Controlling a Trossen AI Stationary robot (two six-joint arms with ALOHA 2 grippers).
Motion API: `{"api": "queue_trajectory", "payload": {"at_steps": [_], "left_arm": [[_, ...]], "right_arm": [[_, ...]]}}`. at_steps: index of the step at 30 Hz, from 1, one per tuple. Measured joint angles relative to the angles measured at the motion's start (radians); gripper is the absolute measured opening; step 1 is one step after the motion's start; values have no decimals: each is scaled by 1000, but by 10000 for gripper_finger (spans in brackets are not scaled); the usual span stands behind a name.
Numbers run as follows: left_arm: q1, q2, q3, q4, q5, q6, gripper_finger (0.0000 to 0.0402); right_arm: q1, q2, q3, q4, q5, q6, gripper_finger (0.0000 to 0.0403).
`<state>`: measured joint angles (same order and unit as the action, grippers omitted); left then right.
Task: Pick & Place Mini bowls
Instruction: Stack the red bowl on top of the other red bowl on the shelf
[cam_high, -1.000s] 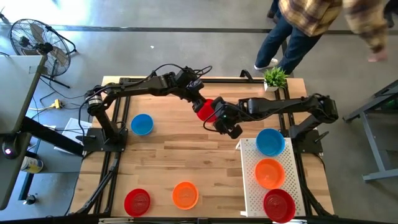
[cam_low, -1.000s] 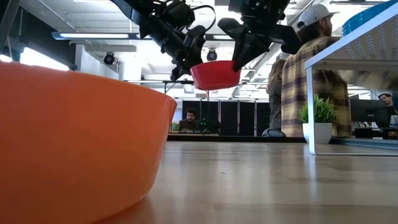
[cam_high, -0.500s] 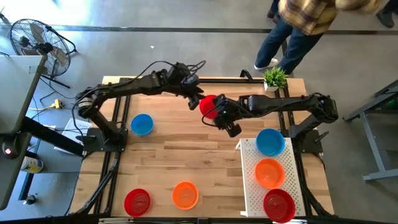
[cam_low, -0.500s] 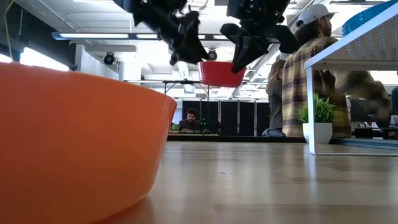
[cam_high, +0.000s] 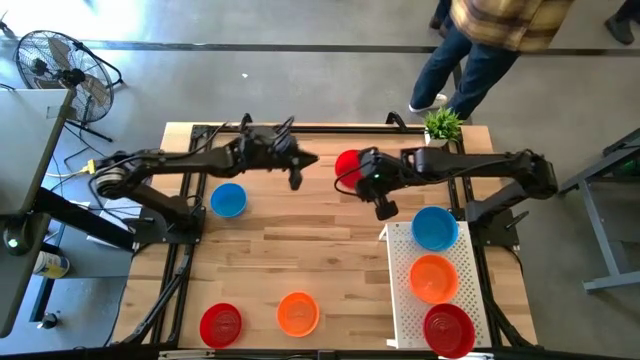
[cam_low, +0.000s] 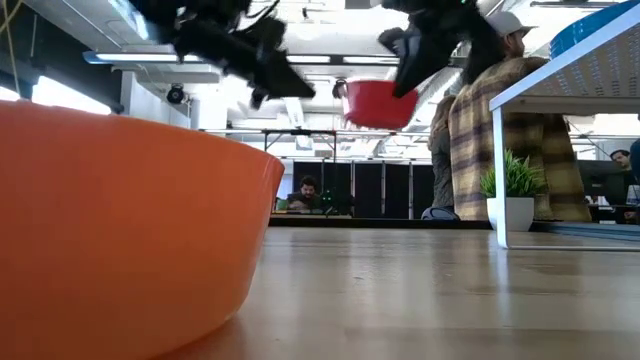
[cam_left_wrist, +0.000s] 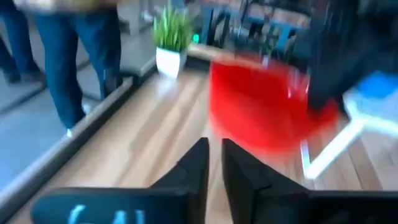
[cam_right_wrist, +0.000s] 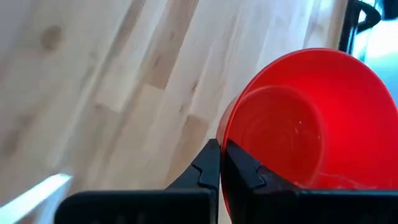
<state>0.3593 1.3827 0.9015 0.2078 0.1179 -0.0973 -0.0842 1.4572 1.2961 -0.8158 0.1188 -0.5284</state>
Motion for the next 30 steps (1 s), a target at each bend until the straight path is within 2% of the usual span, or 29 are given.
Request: {"api": "queue_trajectory", "payload": {"at_steps": [6,13,17,23,30], "left_arm": [[-14,-109,-180,130,-53,-19,4],[-49,-145,-294,200,-134,-20,1],[-70,-147,-316,279,-169,-16,1],[-109,-145,-324,311,-211,23,1],[-133,-145,-324,339,-242,52,1]], "right_arm": [[52,-27,141,-201,-69,224,0],[176,-18,331,-332,-130,543,0],[278,-17,397,-390,-129,767,0],[435,-17,461,-399,-177,1047,0],[616,-16,504,-415,-166,1368,0]]}}
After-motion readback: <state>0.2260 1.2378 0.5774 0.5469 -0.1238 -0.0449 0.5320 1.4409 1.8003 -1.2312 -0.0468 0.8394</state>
